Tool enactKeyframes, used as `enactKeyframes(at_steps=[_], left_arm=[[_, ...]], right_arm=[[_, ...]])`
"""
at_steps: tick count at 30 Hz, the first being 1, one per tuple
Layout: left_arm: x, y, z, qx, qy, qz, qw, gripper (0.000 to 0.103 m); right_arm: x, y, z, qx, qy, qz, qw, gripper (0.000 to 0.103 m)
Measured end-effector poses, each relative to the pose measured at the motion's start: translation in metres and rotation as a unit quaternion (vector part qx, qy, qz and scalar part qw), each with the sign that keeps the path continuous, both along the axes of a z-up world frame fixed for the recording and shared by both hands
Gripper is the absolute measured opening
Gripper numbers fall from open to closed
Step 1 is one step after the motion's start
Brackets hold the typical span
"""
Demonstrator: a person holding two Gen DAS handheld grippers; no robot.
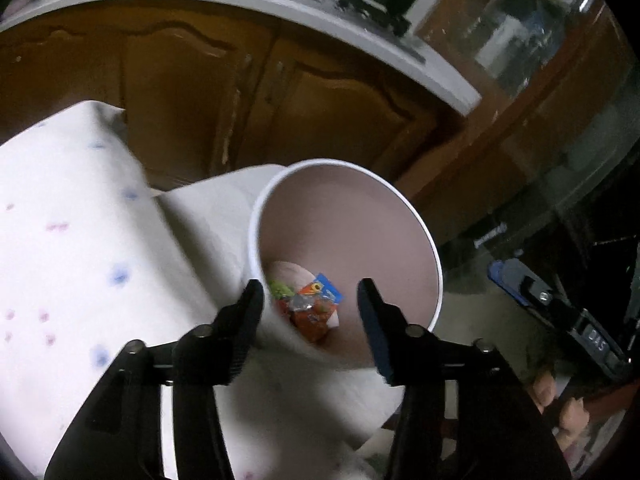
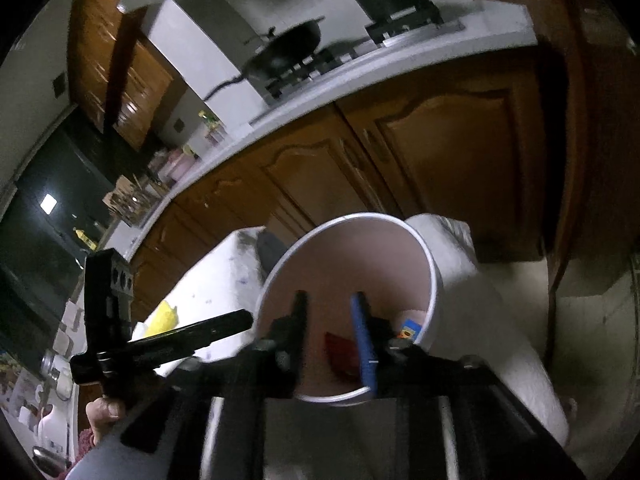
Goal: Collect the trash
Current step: 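Grasp the white milk carton with the left tool while the right tool grasps the green carton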
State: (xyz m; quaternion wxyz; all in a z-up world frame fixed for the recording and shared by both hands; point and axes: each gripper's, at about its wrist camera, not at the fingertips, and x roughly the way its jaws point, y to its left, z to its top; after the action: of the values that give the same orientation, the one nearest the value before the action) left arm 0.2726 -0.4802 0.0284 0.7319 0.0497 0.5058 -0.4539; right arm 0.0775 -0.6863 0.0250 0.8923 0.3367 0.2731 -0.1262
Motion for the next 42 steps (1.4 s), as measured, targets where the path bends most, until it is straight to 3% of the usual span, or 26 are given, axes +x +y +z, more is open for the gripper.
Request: enactKeyframes(at_steps=[4, 6, 13, 22, 35, 42], left_arm=[[0.002, 0.051, 0.018, -0.018, 0.002, 0.034, 0.9992, 0.063], [0.0, 0.081, 0.028, -0.02, -0.016, 0.055, 0.9982, 0.063], [-0.008, 0.173, 0.046, -0.026, -0.051, 0.111, 0.9922, 0.066], [-0.013, 0.275, 0.053, -0.025, -0.075, 0.169, 0.9824, 0.067], [-0.005, 0.411, 0.039, 0.012, -0.101, 0.266, 0.9584, 0.067], [-0.013, 0.459, 0.023, 0.015, -0.086, 0.289, 0.9535, 0.067]], right_arm=[[-0.004, 0.02, 0.016, -0.016, -0.022, 0.008, 1.0, 0.069], [-0.004, 0.032, 0.022, -0.018, -0.034, 0.018, 0.999, 0.073], [0.011, 0.086, 0.032, -0.018, -0.054, 0.063, 0.996, 0.075], [0.056, 0.17, 0.03, -0.023, -0.039, 0.155, 0.987, 0.075], [0.098, 0.262, 0.02, -0.041, -0.005, 0.246, 0.968, 0.075], [0.106, 0.295, 0.006, -0.056, 0.027, 0.286, 0.956, 0.075]])
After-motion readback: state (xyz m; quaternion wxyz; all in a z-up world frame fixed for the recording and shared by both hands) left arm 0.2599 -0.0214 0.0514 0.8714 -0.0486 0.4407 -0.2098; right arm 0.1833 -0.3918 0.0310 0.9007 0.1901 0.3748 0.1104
